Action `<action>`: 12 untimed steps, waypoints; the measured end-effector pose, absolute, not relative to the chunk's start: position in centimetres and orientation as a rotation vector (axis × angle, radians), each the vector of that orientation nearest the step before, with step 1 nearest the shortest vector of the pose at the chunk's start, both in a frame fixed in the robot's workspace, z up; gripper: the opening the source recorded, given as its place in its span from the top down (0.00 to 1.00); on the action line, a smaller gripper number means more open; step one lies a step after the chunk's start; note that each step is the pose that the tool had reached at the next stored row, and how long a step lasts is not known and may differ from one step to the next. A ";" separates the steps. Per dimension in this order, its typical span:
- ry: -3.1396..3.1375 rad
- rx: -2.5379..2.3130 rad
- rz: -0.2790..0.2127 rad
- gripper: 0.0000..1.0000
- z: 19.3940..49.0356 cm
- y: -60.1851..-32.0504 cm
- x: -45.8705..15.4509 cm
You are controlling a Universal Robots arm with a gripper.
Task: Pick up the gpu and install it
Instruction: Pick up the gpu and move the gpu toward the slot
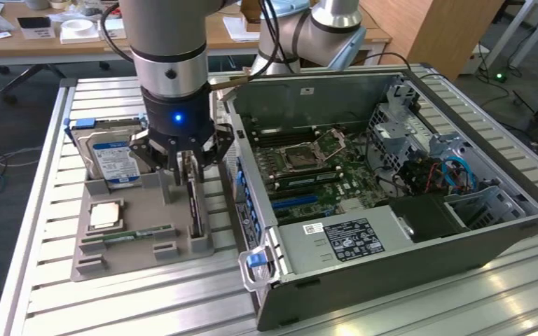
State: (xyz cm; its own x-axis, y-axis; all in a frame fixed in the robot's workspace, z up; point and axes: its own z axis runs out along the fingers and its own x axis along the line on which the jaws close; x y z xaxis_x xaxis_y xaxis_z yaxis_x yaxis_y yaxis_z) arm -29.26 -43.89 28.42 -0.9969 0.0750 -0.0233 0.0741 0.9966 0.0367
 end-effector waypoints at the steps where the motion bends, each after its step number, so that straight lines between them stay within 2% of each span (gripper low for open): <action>1: 3.114 0.116 0.055 0.58 28.4 -43.9 -29.2; 12: 3.114 0.116 0.054 0.58 27.1 -43.9 -29.0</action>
